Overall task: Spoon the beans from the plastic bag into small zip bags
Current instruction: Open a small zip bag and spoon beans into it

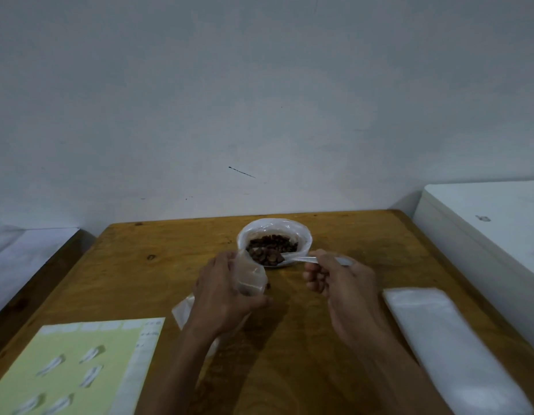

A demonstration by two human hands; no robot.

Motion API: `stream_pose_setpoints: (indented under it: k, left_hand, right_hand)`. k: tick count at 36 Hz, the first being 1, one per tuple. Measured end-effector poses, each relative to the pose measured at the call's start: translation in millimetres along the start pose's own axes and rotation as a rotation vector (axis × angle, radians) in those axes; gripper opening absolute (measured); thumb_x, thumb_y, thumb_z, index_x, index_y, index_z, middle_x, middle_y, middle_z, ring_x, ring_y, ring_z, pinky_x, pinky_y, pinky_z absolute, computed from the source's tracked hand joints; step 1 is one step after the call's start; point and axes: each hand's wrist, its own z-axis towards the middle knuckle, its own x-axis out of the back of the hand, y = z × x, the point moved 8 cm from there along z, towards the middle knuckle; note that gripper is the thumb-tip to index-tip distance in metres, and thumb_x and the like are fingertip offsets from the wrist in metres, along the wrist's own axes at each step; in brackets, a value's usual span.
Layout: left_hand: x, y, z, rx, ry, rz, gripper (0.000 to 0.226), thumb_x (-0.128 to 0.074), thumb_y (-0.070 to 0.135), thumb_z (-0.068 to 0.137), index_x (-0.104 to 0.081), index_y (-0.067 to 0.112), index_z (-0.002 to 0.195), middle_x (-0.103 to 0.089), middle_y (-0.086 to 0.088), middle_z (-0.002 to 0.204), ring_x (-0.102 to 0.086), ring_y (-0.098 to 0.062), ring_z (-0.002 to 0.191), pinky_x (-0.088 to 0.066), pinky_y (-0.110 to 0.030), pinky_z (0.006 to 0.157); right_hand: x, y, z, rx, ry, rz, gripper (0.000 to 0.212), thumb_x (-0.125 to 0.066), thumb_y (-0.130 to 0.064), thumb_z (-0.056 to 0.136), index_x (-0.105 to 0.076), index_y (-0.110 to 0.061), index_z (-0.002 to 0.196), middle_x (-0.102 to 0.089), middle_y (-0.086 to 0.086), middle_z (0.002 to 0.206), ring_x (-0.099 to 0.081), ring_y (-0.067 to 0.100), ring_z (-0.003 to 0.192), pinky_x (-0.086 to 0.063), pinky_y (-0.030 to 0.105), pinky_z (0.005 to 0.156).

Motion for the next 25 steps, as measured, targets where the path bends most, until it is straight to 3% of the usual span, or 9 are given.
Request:
stream_pose_setpoints:
  k: [5, 11, 18, 21, 25]
  left_hand:
    - [-2.8, 7.3, -4.7, -0.028, -0.003, -0.024, 0.122, -0.075, 0.075, 0.034, -0.039, 0.029, 0.140, -0.051, 0.005, 0.136, -0.049, -0.020, 0.125, -0.050, -0.049, 0.098]
    - [-1.3, 10.3, -8.3, -0.057, 0.007, -0.050, 0.115, -0.086, 0.063, 0.044, -0.037, 0.028, 0.142, -0.049, 0.005, 0.137, -0.048, -0.019, 0.126, -0.049, -0.047, 0.100]
    - [4.8, 8.8, -10.2, -0.055, 0.045, -0.092, 0.111, -0.092, 0.050, 0.052, -0.038, 0.022, 0.144, -0.049, 0.002, 0.140, -0.047, -0.016, 0.126, -0.048, -0.037, 0.099]
    - [9.1, 4.7, -10.4, -0.048, 0.062, -0.105, 0.113, -0.092, 0.053, 0.050, -0.038, 0.022, 0.145, -0.049, 0.003, 0.139, -0.047, -0.016, 0.125, -0.048, -0.038, 0.098]
    - [14.4, 2.8, -11.3, -0.055, 0.083, -0.108, 0.106, -0.093, 0.050, 0.050, -0.042, 0.024, 0.139, -0.049, 0.009, 0.128, -0.046, -0.010, 0.116, -0.049, -0.036, 0.094]
  right_hand:
    - [-0.8, -4.4, -12.1, 0.151, -0.071, -0.238, 0.013, -0.064, -0.023, 0.095, -0.074, -0.017, 0.090, -0.074, 0.007, 0.074, -0.071, 0.021, 0.069, -0.058, 0.036, 0.067]
    - [-6.3, -21.6, -25.1, 0.386, -0.175, -0.436, 0.012, -0.062, -0.024, 0.095, -0.074, -0.025, 0.094, -0.074, -0.002, 0.076, -0.070, 0.009, 0.068, -0.058, 0.025, 0.063]
    - [4.4, -24.0, -10.5, 0.390, -0.035, -0.325, 0.012, -0.061, -0.026, 0.095, -0.073, -0.027, 0.097, -0.074, 0.000, 0.076, -0.071, 0.012, 0.072, -0.059, 0.026, 0.064]
    - [2.1, -19.8, 3.2, 0.451, 0.038, -0.524, 0.015, -0.058, -0.031, 0.098, -0.071, -0.028, 0.106, -0.072, -0.006, 0.075, -0.069, 0.004, 0.072, -0.057, 0.021, 0.063]
    - [-21.7, -8.2, 14.8, 0.651, -0.010, -0.787, 0.020, -0.058, -0.022, 0.099, -0.071, -0.019, 0.114, -0.066, -0.005, 0.086, -0.060, 0.001, 0.074, -0.050, 0.012, 0.062]
